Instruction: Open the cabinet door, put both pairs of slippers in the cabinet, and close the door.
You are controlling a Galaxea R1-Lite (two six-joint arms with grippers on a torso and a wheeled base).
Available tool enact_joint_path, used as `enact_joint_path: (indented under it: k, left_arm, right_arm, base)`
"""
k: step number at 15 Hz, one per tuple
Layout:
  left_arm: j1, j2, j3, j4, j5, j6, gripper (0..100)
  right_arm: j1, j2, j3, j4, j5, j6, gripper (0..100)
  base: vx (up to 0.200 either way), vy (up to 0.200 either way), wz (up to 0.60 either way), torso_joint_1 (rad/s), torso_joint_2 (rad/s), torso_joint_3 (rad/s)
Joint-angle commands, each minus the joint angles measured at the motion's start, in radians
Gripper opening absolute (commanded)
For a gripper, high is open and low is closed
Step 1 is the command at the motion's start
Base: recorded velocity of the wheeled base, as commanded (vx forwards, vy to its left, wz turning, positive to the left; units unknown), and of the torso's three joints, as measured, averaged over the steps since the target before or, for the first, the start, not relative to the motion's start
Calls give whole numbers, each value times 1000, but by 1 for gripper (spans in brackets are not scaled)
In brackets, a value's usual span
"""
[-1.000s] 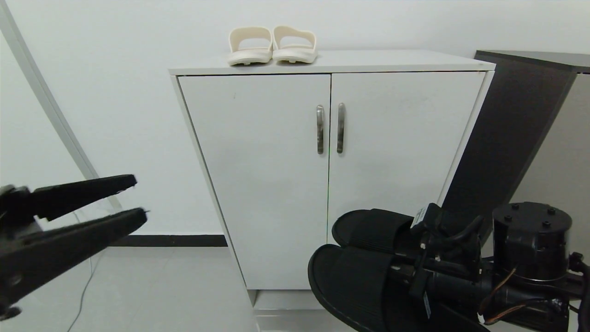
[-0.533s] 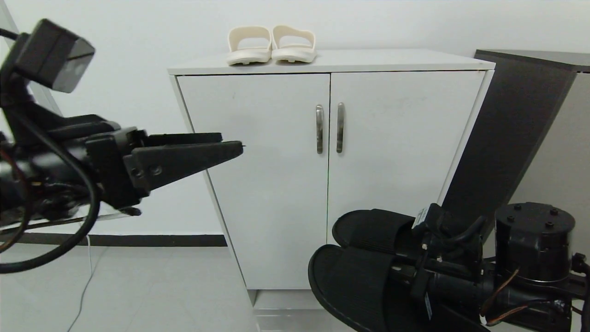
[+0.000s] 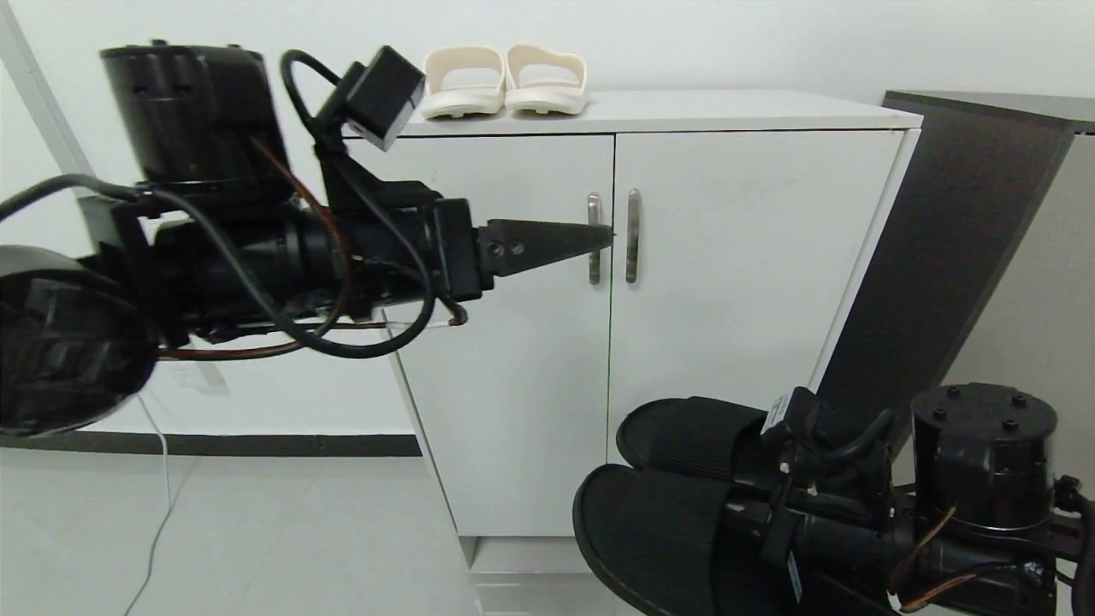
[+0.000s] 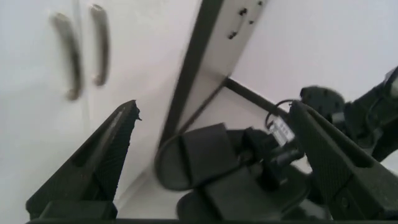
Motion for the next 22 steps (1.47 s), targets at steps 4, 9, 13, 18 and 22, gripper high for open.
enact_joint_path:
  k: [4,9,13,18,22]
  left_arm:
    - [-33,228,-219,-1,-21,-72,100]
    - [-33,343,-345,6,24,-85,100]
    - [-50,401,-426,8,103,-90,100]
    - [-56,453,-469,8,189,-88,100]
    - [-73,492,-532,29,197,-88,100]
  right_arm:
    - [-1,-2,3,0,0,0,0]
    - [-1,-2,10,-28,-6,0,0]
    - [-1,0,13,-31,-6,0,0]
    - [0,1,16,-33,-6,-5,0]
    - [-1,3,24,-33,-5,-34,0]
  base:
    - [0,0,0,0,0,0]
    - [0,0,0,0,0,0]
    - [0,0,0,0,0,0]
    - [0,0,0,0,0,0]
    - [0,0,0,0,0,0]
